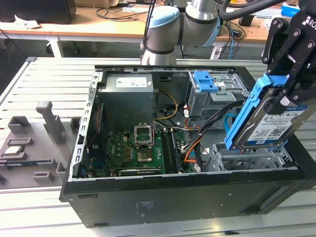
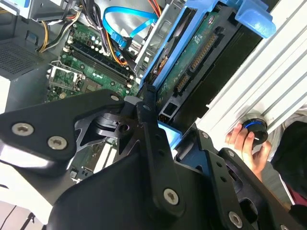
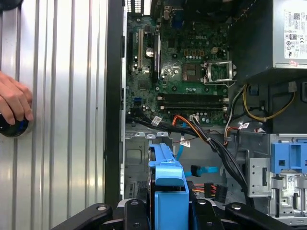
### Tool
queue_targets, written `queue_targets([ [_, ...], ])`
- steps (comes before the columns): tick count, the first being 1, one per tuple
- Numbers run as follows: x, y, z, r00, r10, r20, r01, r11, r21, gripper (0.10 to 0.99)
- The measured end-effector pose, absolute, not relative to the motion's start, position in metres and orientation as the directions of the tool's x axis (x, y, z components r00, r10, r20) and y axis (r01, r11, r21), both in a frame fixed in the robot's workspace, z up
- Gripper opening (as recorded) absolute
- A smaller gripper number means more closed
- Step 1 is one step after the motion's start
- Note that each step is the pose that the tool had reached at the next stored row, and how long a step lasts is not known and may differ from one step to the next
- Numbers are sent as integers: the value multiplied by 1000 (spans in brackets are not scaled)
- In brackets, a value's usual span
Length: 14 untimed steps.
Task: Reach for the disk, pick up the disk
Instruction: 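Pick up the disk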
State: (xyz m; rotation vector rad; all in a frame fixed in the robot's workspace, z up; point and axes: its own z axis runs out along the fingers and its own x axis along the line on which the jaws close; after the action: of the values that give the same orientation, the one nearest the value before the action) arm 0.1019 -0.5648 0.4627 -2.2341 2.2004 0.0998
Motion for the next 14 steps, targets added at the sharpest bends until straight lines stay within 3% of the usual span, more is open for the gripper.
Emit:
queue_targets([
  [14, 103, -565, 455, 14, -999, -48, -999, -16, 42, 369],
])
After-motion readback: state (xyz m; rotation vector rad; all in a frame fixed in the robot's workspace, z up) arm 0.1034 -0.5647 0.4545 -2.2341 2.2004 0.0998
